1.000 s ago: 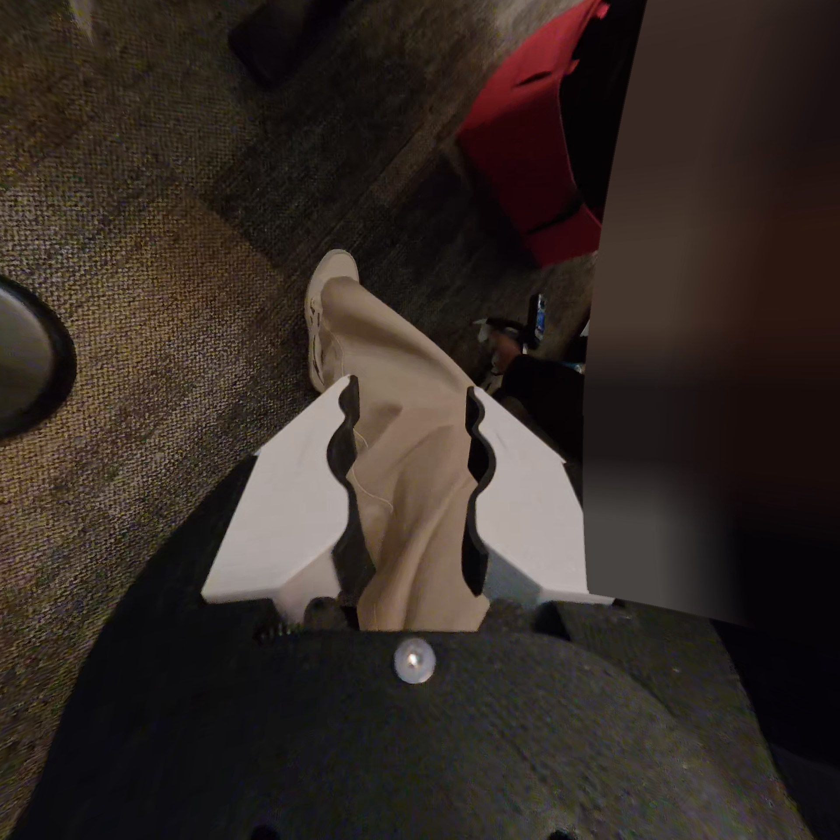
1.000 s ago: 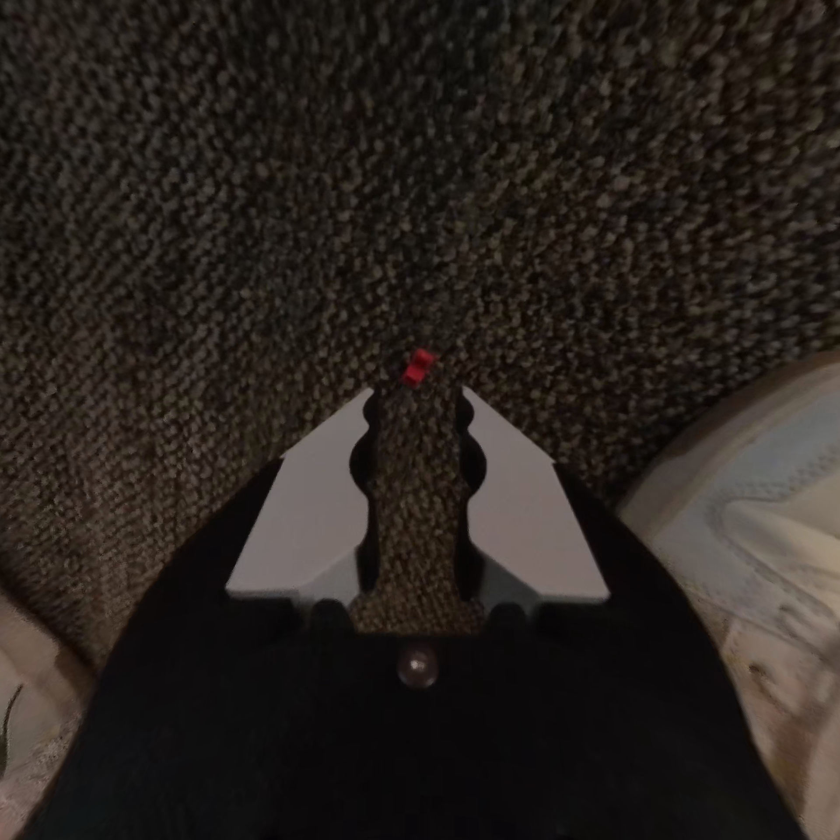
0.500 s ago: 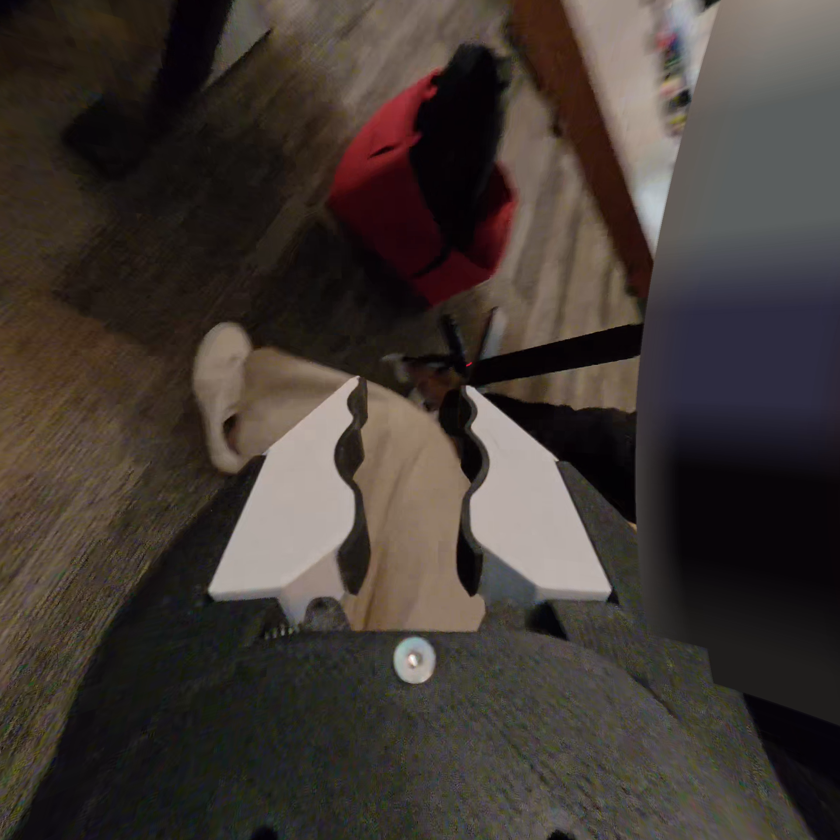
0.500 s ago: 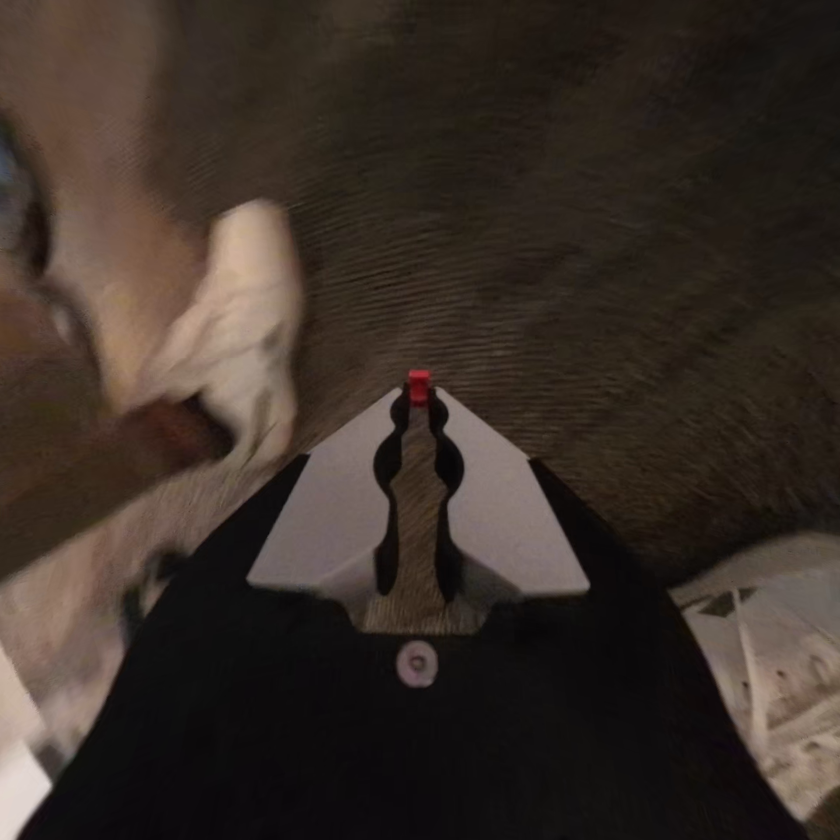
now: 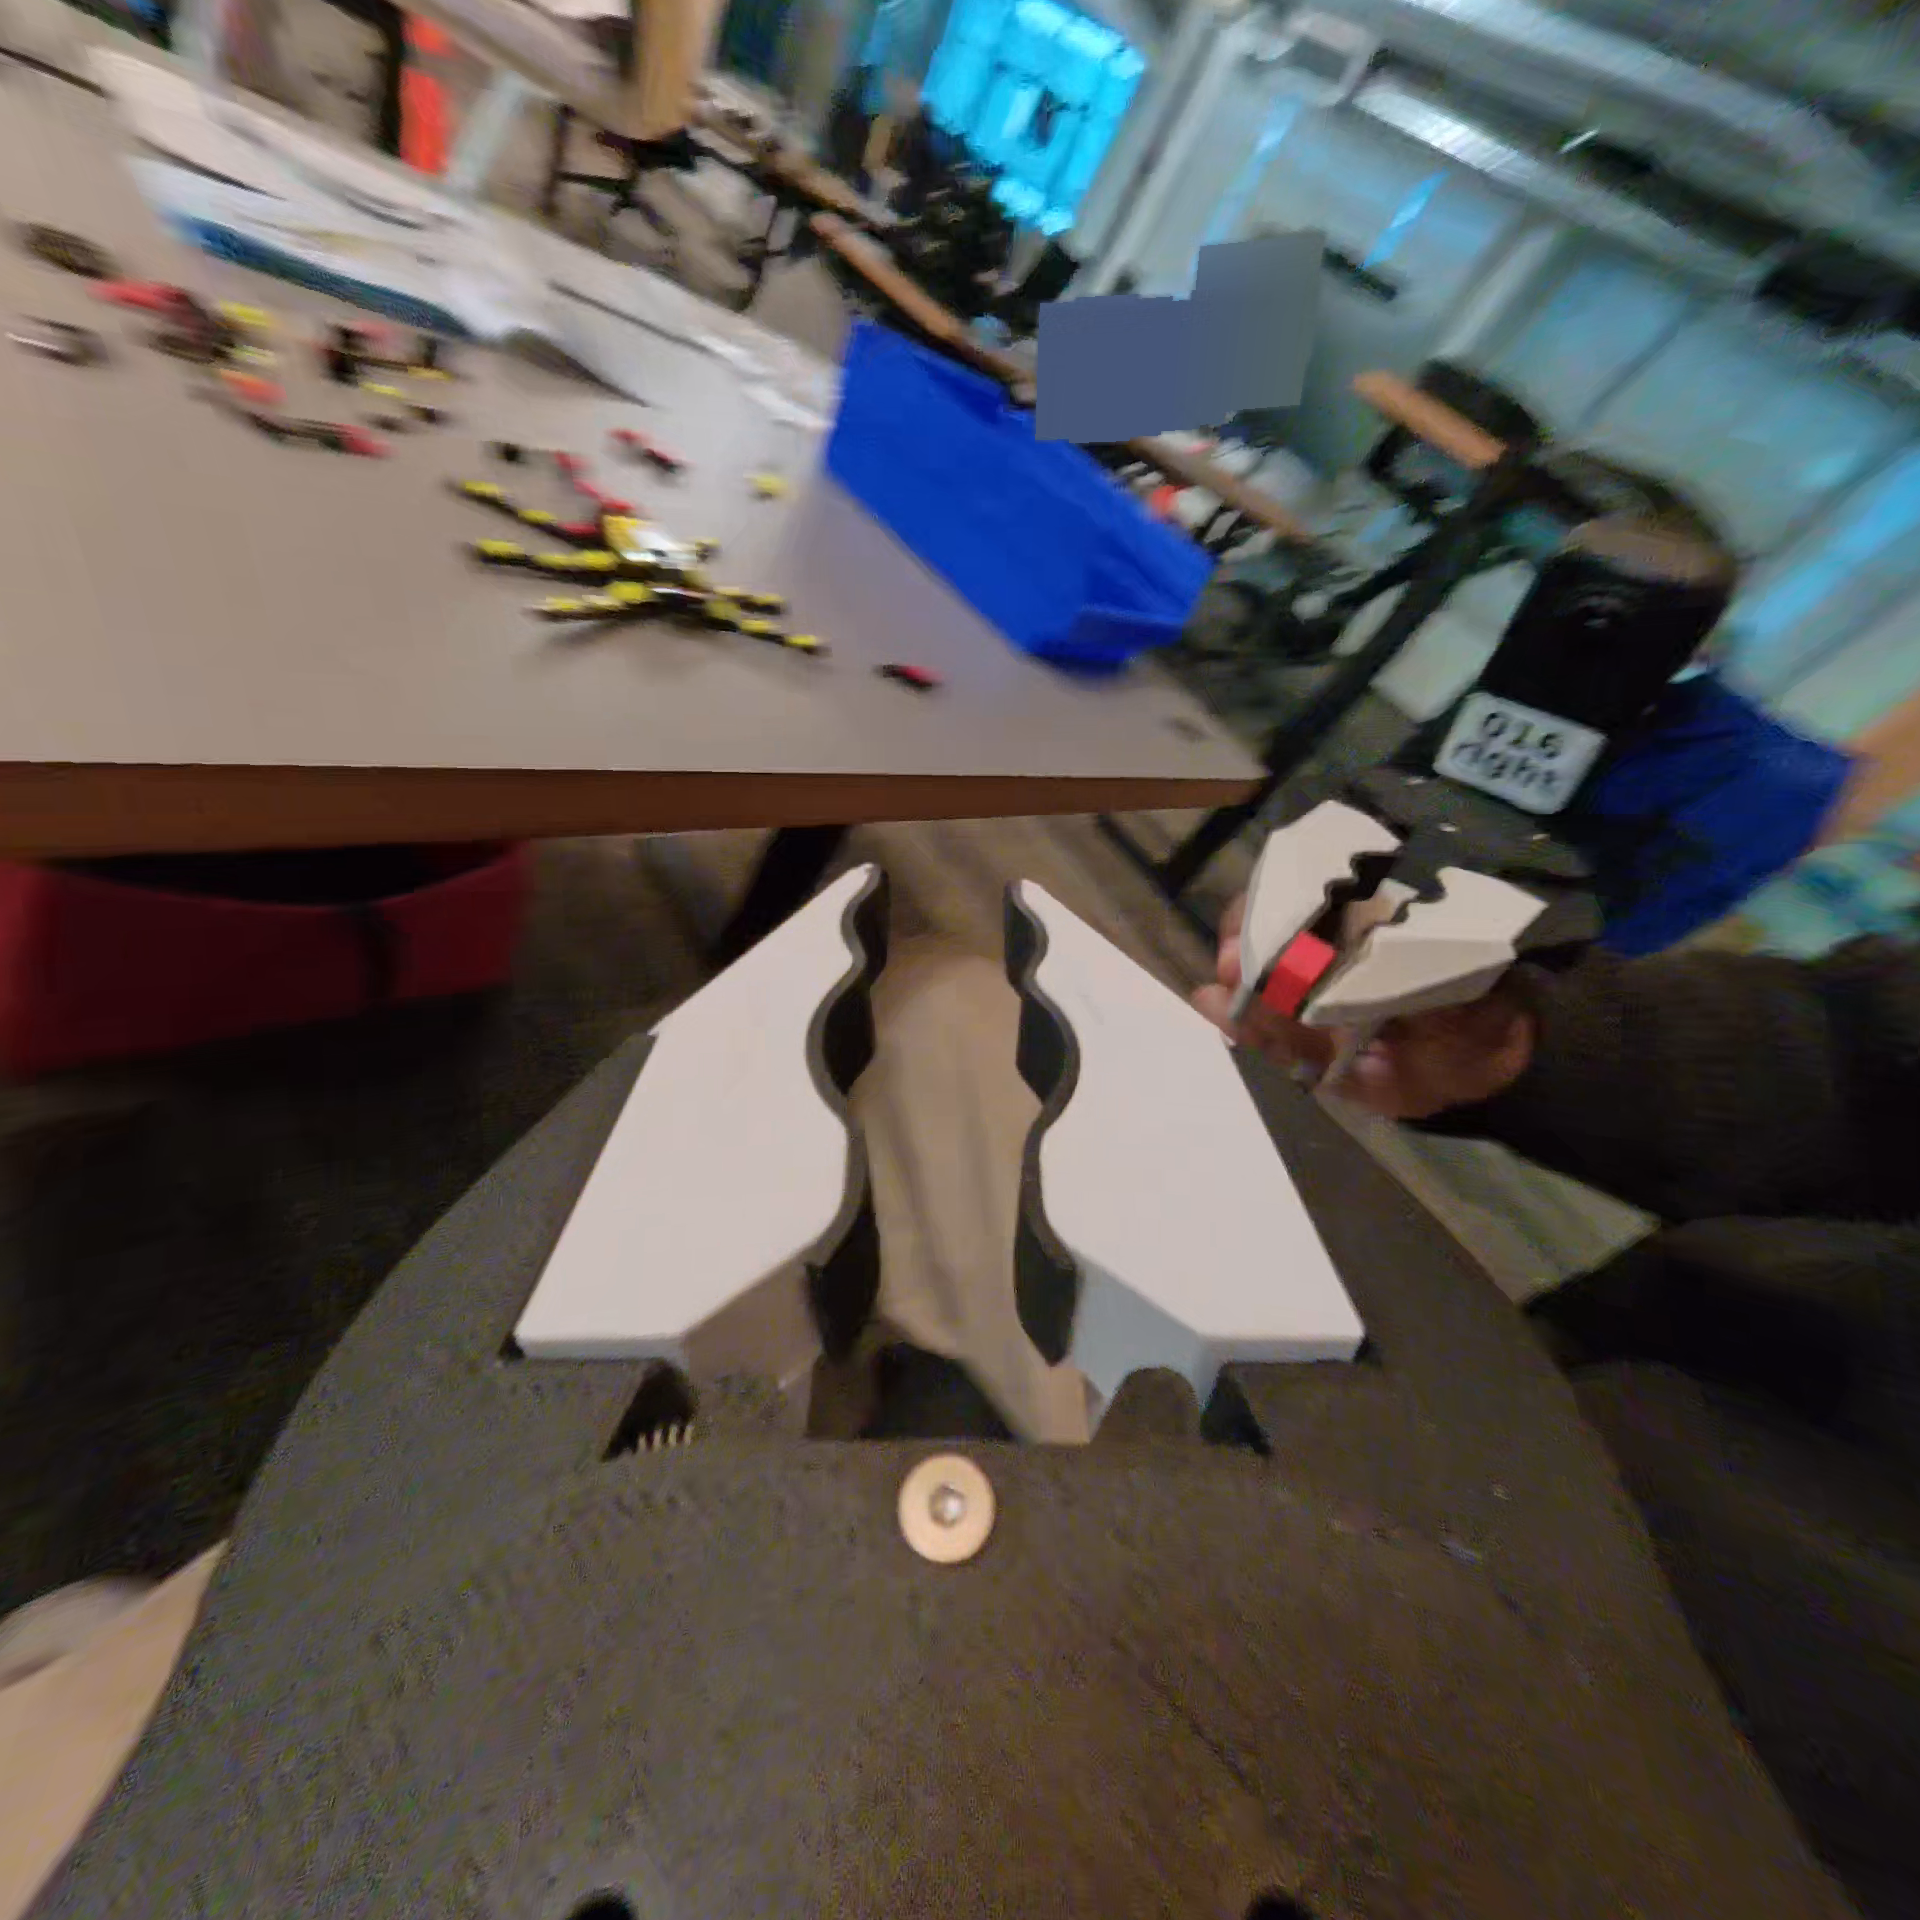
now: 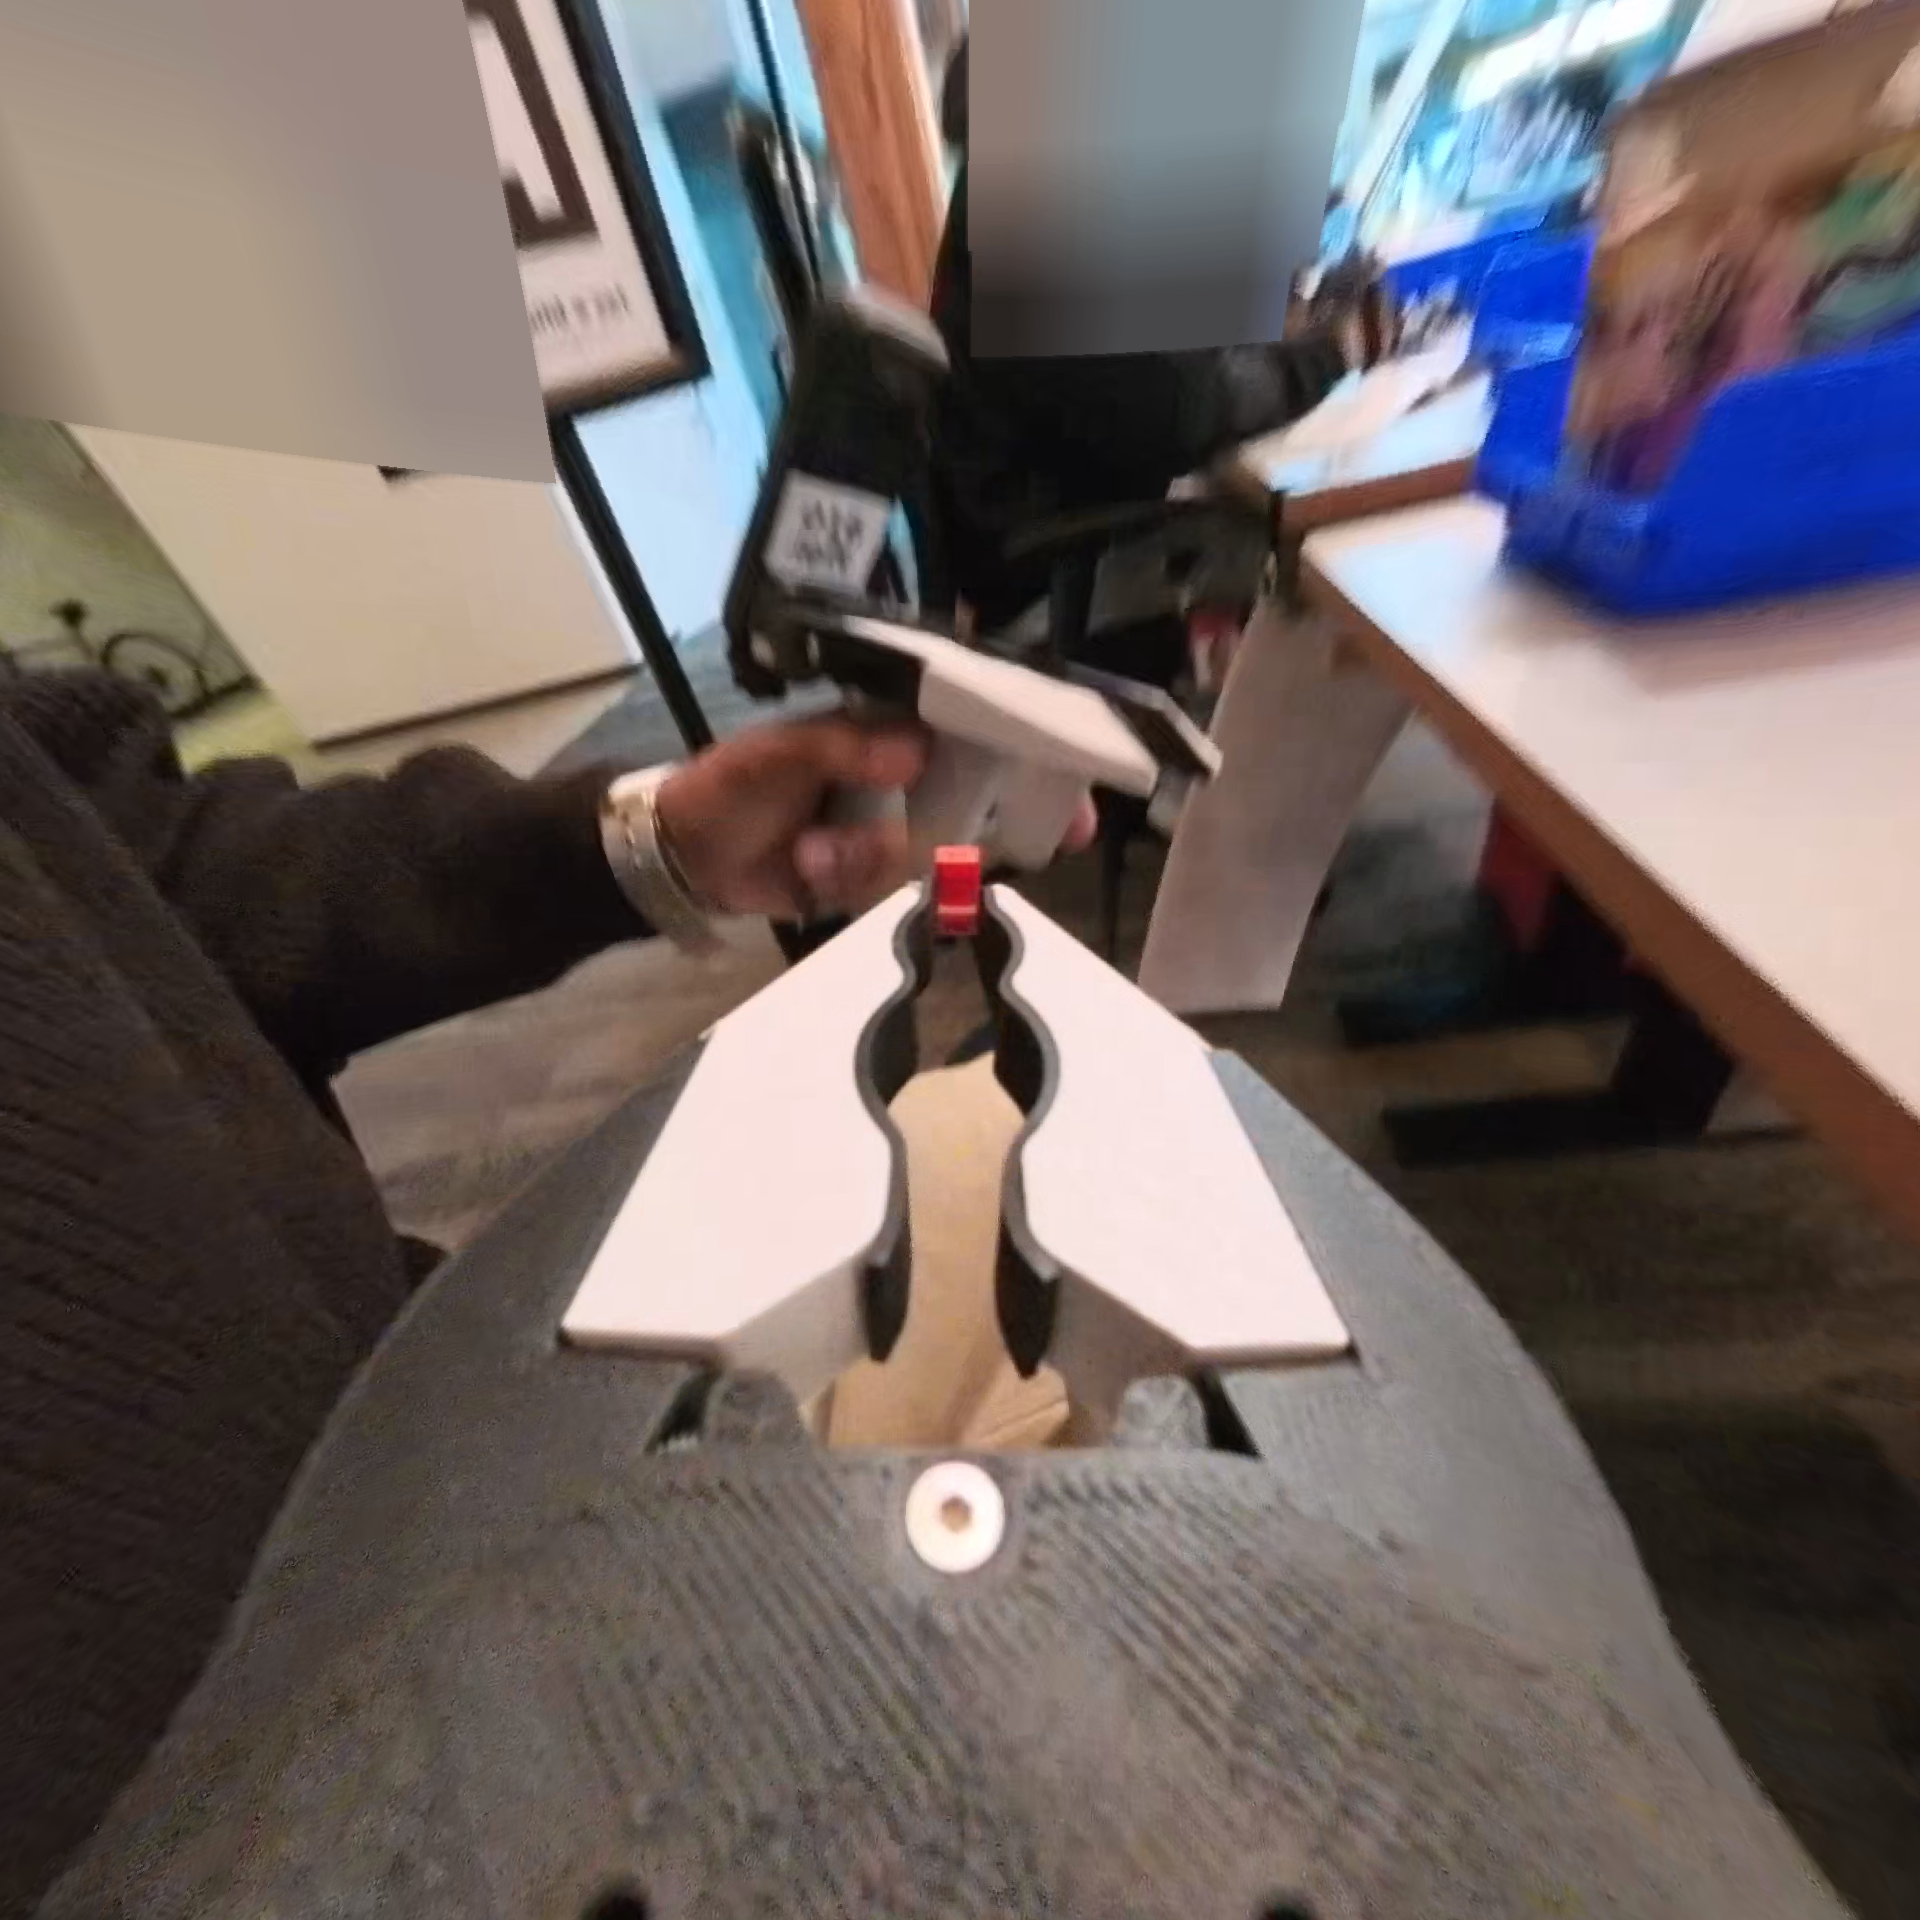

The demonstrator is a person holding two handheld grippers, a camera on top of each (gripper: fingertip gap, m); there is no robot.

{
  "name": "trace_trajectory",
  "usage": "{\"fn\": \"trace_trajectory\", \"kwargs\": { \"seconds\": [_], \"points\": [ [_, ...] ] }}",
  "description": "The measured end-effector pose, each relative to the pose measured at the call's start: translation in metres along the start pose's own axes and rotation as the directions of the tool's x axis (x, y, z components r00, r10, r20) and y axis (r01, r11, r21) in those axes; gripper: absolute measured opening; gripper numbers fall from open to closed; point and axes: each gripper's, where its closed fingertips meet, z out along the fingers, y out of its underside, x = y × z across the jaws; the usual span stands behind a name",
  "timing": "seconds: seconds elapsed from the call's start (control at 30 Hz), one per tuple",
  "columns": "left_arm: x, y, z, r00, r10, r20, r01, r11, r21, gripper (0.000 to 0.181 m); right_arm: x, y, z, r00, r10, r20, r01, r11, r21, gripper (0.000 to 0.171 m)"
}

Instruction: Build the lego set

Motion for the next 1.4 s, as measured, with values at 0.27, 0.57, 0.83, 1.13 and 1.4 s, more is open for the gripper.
{"fn": "trace_trajectory", "kwargs": {
  "seconds": [0.27,0.57,0.83,1.13,1.4],
  "points": [
    [0.127,0.013,0.027,0.851,-0.267,-0.453,0.307,0.952,0.017,0.024,-0.037,-0.045,-0.061,0.997,-0.043,0.058,0.031,0.98,0.196,0.006],
    [0.086,0.033,0.036,0.873,-0.281,-0.399,0.277,0.958,-0.07,0.031,0.012,0.002,-0.057,0.988,0.13,0.079,-0.135,0.989,0.06,0.006],
    [0.038,0.016,0.082,0.792,-0.408,-0.454,0.387,0.911,-0.143,0.021,0.099,0.025,-0.095,0.962,0.254,-0.097,-0.25,0.967,0.054,0.006],
    [0.037,-0.003,0.162,0.874,-0.01,-0.485,-0.098,0.975,-0.197,0.025,0.152,-0.057,-0.124,0.973,0.109,-0.203,-0.078,0.985,0.155,0.005],
    [0.065,-0.002,0.2,0.795,0.163,-0.585,-0.288,0.949,-0.127,0.028,0.154,-0.028,-0.164,0.929,0.149,-0.338,-0.131,0.988,0.075,0.005]
  ]
}}
